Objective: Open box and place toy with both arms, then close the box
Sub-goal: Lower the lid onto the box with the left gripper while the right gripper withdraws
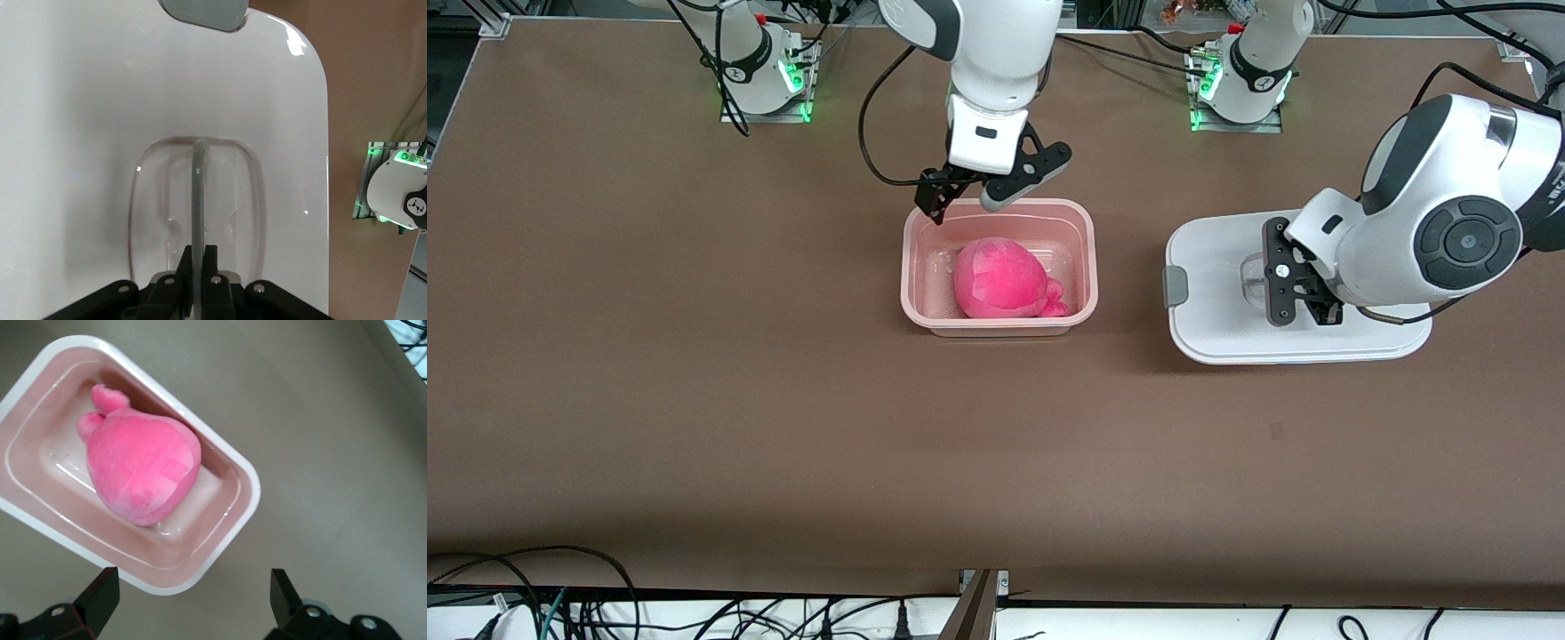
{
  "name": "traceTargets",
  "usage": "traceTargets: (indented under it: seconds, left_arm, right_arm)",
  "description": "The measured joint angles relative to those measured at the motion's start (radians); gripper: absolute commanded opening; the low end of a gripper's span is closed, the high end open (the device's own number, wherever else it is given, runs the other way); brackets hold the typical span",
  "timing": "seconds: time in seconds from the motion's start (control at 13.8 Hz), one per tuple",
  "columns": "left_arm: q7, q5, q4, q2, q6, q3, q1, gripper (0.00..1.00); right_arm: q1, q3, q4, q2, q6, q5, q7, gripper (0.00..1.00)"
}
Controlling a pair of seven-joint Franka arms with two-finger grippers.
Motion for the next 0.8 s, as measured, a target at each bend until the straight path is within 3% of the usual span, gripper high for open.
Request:
traceTargets:
  seconds: [0.22,0.44,0.58,0.8]
  left_arm:
    - [0.0,-0.013,0.0,0.0,0.001,-0.016,-0.051,0.0]
    - [-0.016,-0.147,0.003,0.004,0.022,-0.017,-0.148,0.0]
    - [-0.093,-0.223,0.003,0.025,0.091,-0.017,-0.211,0.0]
    - [-0.299,-0.244,0.005,0.093,0.232,-0.015,-0.342,0.0]
  right_arm:
    - [-0.101,-0.026,0.001,0.001,-0.001,0.0,0.002,1.0]
    - [-0.301,-0.031,0.005,-0.002,-0.001,0.051,-0.002,1.0]
    - [-0.43,-0.031,0.005,-0.005,-0.002,0.11,-0.012,1.0]
    - [-0.563,-0.03,0.005,-0.005,-0.003,0.135,-0.014,1.0]
